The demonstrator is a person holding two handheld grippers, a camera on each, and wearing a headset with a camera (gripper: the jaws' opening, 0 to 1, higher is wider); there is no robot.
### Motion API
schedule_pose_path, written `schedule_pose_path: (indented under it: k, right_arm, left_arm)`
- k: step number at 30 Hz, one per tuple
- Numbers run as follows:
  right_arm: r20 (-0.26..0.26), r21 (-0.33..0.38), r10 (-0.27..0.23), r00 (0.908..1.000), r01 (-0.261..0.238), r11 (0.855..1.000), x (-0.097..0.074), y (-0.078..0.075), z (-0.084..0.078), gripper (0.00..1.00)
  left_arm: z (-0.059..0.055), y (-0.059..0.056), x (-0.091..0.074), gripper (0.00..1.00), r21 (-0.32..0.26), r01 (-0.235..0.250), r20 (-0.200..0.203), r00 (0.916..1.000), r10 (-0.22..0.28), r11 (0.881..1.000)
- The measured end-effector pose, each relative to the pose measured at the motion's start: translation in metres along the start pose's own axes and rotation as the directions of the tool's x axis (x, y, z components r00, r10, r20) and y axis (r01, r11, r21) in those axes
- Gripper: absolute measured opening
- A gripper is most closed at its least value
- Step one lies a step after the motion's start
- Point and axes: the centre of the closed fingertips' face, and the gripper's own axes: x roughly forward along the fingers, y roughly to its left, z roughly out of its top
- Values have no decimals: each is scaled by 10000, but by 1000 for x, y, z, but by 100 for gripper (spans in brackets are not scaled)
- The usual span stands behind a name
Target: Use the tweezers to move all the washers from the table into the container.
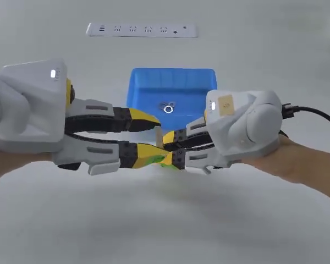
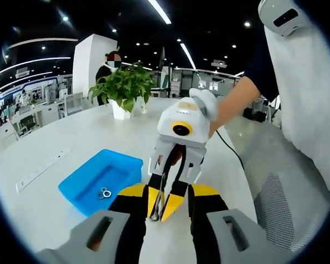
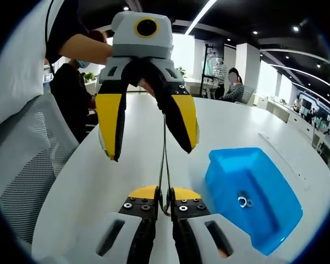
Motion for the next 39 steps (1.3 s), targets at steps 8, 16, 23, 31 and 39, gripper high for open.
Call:
schedule_pose_path:
  k: [8,16,23,31,39]
  right_arm:
    - [148,11,-187,9997,187,9998,-9,-3,15,9]
    - [427,-8,-247,9988,248,9997,-23,2,37,9]
    - [614,-262,-458,9971,475,9985,-39,-2,57,9]
    - [1075,-388,-669,9920,714,9967,-62,-17,90,9]
    - [922,-727,-1022,9905,1090,9914,-70,-45,95,9]
  left_arm:
    - [-6,3,-18,44,-629,-906,143,9957,917,9939]
    - [-8,-1,-30,52,-849,-1303,20,9914,1309,9878]
    - [-4,-6,-38,58,-944,-1572,119,9872,1590,9830]
    - [-11,-26,-37,71,-1471,-1057,101,9941,1084,9835]
    - [-21,-25,-41,82,-1778,-1303,-69,9913,1311,9754]
